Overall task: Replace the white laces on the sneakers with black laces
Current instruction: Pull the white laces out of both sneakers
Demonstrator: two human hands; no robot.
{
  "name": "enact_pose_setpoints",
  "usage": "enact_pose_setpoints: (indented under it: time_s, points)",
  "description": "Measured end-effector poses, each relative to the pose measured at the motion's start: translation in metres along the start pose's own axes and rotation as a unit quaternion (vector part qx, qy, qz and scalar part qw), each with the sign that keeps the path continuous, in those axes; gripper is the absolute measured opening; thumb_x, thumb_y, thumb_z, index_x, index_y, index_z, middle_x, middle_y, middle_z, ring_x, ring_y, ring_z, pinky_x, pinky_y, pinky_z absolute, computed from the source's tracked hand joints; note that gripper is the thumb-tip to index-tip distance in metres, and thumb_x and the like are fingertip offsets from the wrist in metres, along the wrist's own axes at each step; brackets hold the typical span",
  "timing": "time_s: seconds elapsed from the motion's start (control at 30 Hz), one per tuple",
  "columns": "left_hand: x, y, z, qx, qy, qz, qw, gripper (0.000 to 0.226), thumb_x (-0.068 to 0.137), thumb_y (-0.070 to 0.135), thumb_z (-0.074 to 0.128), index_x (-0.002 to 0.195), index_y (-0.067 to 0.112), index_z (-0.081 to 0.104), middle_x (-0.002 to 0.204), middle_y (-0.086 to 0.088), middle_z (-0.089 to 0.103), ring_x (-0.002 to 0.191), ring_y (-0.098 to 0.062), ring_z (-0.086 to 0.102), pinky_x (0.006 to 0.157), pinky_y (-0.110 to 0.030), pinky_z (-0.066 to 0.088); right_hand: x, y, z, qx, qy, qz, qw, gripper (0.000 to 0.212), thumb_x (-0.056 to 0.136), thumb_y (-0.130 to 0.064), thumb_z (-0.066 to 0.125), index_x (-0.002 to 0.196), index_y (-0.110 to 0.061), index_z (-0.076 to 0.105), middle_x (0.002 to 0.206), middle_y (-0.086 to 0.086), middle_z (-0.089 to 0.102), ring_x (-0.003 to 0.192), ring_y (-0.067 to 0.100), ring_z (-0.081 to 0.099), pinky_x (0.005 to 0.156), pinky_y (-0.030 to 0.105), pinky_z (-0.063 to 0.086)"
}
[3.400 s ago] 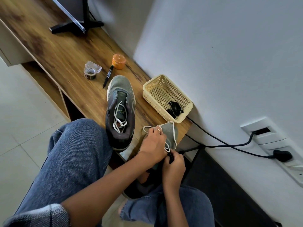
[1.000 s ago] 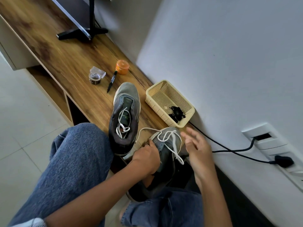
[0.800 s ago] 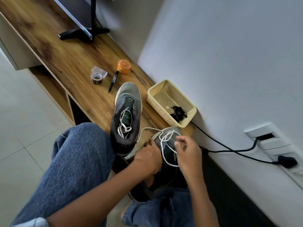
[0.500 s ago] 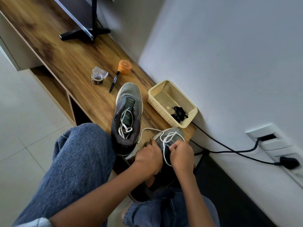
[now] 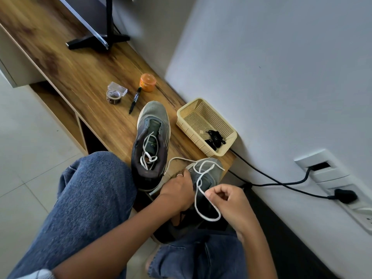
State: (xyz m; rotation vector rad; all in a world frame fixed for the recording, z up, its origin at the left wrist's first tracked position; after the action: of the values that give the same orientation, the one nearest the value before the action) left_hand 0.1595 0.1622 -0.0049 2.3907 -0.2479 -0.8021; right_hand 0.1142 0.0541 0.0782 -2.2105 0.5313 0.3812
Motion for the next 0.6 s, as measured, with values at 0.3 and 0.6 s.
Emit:
enact_pose_setpoints:
  time_s: [0.3, 0.6]
  points:
    - [0.007, 0.004, 0.004, -0.021, -0.015, 0.078, 0.997, 0.072, 0.098, 0.02, 0.043, 0.153, 0.004, 0.0, 0.161, -0.013, 0.004, 0.149, -0.025, 0.009, 0.119, -0.033, 0.015, 0.062, 0.015, 0.019, -0.203, 0.11, 0.011, 0.973, 0.02, 0.089, -0.03, 0.059, 0.07, -0.028, 0.061, 0.089, -0.004, 0.068, 0.105, 0.024, 0.051, 0.085, 0.035, 0.044]
    - [0.008, 0.004, 0.004, -0.009, 0.001, 0.064, 0.998, 0.068, 0.101, 0.018, 0.037, 0.153, 0.004, -0.004, 0.162, -0.013, 0.001, 0.149, -0.024, 0.008, 0.117, -0.032, 0.016, 0.057, 0.013, 0.019, -0.103, 0.045, -0.02, 0.993, 0.024, 0.082, -0.006, 0.063, 0.059, -0.009, 0.061, 0.065, -0.001, 0.061, 0.071, 0.019, 0.058, 0.078, 0.03, 0.044]
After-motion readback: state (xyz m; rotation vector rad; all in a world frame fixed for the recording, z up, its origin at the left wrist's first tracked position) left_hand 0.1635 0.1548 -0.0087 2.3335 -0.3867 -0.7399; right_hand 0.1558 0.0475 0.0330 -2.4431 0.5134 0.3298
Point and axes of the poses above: each hand's wrist, its own x-axis towards the middle knuckle, its own z-axis out of the palm, y = z × x, the point moved 7 cm from there along x, towards the middle knuckle
